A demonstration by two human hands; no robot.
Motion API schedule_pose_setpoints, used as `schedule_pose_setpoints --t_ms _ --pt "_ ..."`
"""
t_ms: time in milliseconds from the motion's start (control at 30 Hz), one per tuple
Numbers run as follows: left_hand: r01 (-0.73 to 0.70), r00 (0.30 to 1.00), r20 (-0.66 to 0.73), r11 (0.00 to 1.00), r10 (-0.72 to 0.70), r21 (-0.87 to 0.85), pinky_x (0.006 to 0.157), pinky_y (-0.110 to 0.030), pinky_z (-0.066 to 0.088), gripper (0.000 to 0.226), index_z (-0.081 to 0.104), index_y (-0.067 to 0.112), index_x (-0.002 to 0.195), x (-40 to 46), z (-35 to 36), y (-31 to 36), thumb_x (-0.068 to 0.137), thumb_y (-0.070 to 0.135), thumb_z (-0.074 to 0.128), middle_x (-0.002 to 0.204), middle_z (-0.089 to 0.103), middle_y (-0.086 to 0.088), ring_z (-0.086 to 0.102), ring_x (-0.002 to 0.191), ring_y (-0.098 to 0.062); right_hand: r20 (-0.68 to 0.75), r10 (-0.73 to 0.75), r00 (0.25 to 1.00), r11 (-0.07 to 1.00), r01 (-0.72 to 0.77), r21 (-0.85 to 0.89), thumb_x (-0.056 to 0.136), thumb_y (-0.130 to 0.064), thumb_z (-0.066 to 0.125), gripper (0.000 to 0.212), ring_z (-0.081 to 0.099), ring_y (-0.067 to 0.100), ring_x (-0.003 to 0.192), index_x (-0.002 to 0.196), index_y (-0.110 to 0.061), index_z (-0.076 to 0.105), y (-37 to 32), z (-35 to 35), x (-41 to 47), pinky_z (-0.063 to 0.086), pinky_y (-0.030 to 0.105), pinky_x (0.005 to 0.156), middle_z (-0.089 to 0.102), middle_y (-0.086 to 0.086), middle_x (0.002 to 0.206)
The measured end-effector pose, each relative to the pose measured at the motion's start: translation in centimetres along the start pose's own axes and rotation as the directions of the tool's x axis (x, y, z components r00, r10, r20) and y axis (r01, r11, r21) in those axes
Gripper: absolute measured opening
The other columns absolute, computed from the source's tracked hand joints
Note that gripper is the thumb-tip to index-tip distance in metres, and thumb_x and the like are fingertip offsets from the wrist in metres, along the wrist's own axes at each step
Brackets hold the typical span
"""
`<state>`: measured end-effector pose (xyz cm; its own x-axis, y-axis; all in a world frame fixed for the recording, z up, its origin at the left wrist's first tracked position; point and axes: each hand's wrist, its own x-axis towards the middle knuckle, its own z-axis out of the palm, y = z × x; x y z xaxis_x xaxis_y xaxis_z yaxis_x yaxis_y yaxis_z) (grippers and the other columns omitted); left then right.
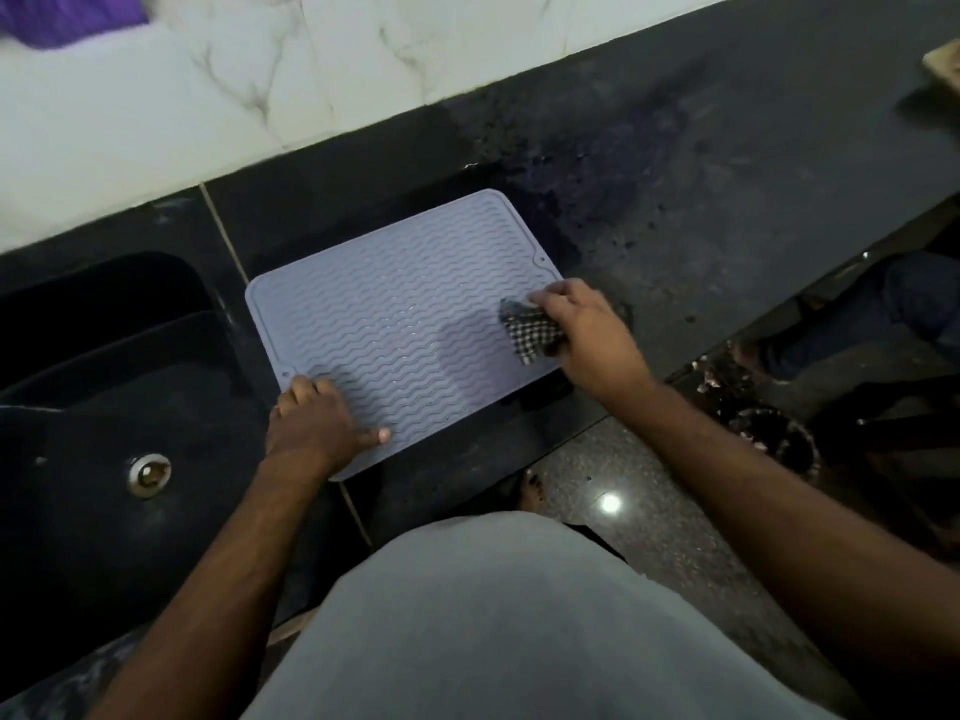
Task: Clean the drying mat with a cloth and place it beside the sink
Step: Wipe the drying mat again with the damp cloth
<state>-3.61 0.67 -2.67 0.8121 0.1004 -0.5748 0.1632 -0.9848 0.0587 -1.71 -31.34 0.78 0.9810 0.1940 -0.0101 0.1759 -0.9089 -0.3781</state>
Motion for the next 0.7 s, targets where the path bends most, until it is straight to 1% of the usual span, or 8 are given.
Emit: schedule_pose_setpoints --t_ms 100,200,300,400,500,600,667,700 --pt "-0.033 0.996 -0.078 0.999 0.033 -0.001 0.121 -0.054 0.024 0.12 0.021 0.002 0.154 -1.4 0.5 0.4 0.074 0.08 0.064 0.154 0.027 -0.028 0.027 0.145 -0.044 0.021 -0.073 0.997 0.931 0.061 0.36 0.079 0.01 0.062 0.055 0.058 0.028 0.119 0.132 -0.005 0.059 -4.0 2.3 0.6 0.045 0.04 0.105 0.059 0.013 0.127" --pt "-0.165 0.96 -0.256 0.968 0.114 -0.187 0.12 -0.05 0.025 0.103 0.039 0.009 0.148 -2.2 -0.2 -0.1 0.072 0.068 0.076 0.148 0.038 -0.024 0.037 0.14 -0.038 0.138 -0.116 0.984 0.788 0.007 0.616 0.082 0.013 0.061 0.05 0.061 0.017 0.12 0.128 -0.006 0.057 -7.2 3.6 1.0 0.046 0.034 0.107 0.064 0.005 0.127" --pt "-0.397 0.918 -0.253 0.714 0.306 -0.576 0.115 -0.043 0.04 0.075 0.058 0.014 0.137 -2.5 -1.4 0.1 0.072 0.027 0.091 0.138 0.054 -0.009 0.053 0.128 -0.026 0.236 -0.19 0.953 0.719 -0.028 0.694 0.084 0.01 0.064 0.042 0.063 0.012 0.116 0.121 -0.007 0.06 -8.7 4.5 1.1 0.047 0.033 0.107 0.068 0.003 0.121" --pt "-0.407 0.91 -0.276 0.536 0.309 -0.739 0.096 -0.051 0.053 0.034 0.072 0.002 0.106 -2.6 -1.7 0.6 0.076 -0.012 0.079 0.104 0.074 -0.015 0.07 0.097 -0.029 0.207 -0.223 0.953 0.734 0.025 0.678 0.084 0.006 0.066 0.041 0.064 0.011 0.116 0.122 -0.008 0.059 -9.5 5.5 0.7 0.047 0.037 0.107 0.068 0.002 0.121" --pt "-0.33 0.939 -0.264 0.371 0.219 -0.868 0.082 -0.047 0.055 0.026 0.067 -0.004 0.095 -3.1 -1.3 1.3 0.078 -0.023 0.069 0.086 0.07 -0.016 0.065 0.081 -0.023 0.058 -0.187 0.981 0.777 0.112 0.619 0.088 -0.005 0.065 0.063 0.05 0.015 0.133 0.146 -0.007 0.041 -9.9 6.6 -0.5 0.041 0.04 0.113 0.049 0.008 0.144" --pt "-0.209 0.971 -0.196 0.087 0.136 -0.974 0.071 -0.031 0.06 0.021 0.065 -0.011 0.11 -3.7 -1.1 1.8 0.089 -0.01 0.065 0.087 0.073 -0.013 0.071 0.074 -0.015 -0.164 -0.303 0.939 0.885 0.341 0.318 0.096 -0.045 0.061 0.077 0.028 0.023 0.149 0.158 -0.019 0.025 -10.1 7.9 -2.0 0.033 0.038 0.117 0.022 0.013 0.162" --pt "-0.081 0.977 -0.096 -0.086 0.189 -0.993 0.071 -0.03 0.061 0.032 0.065 -0.011 0.118 -3.9 -1.3 1.8 0.092 0.008 0.065 0.097 0.076 -0.017 0.075 0.082 -0.02 -0.139 -0.44 0.887 0.892 0.45 0.051 0.095 -0.059 0.055 0.079 0.037 0.032 0.143 0.158 -0.024 0.024 -10.3 8.7 -2.2 0.041 0.046 0.107 0.019 0.016 0.164" --pt "-0.03 0.974 -0.052 -0.106 0.219 -0.994 0.074 -0.032 0.061 0.034 0.066 -0.009 0.12 -3.9 -1.5 1.7 0.093 0.012 0.064 0.103 0.076 -0.018 0.075 0.088 -0.024 -0.099 -0.451 0.887 0.891 0.454 0.011 0.096 -0.055 0.056 0.076 0.043 0.035 0.136 0.158 -0.026 0.023 -10.5 9.0 -2.0 0.046 0.048 0.101 0.02 0.017 0.164"
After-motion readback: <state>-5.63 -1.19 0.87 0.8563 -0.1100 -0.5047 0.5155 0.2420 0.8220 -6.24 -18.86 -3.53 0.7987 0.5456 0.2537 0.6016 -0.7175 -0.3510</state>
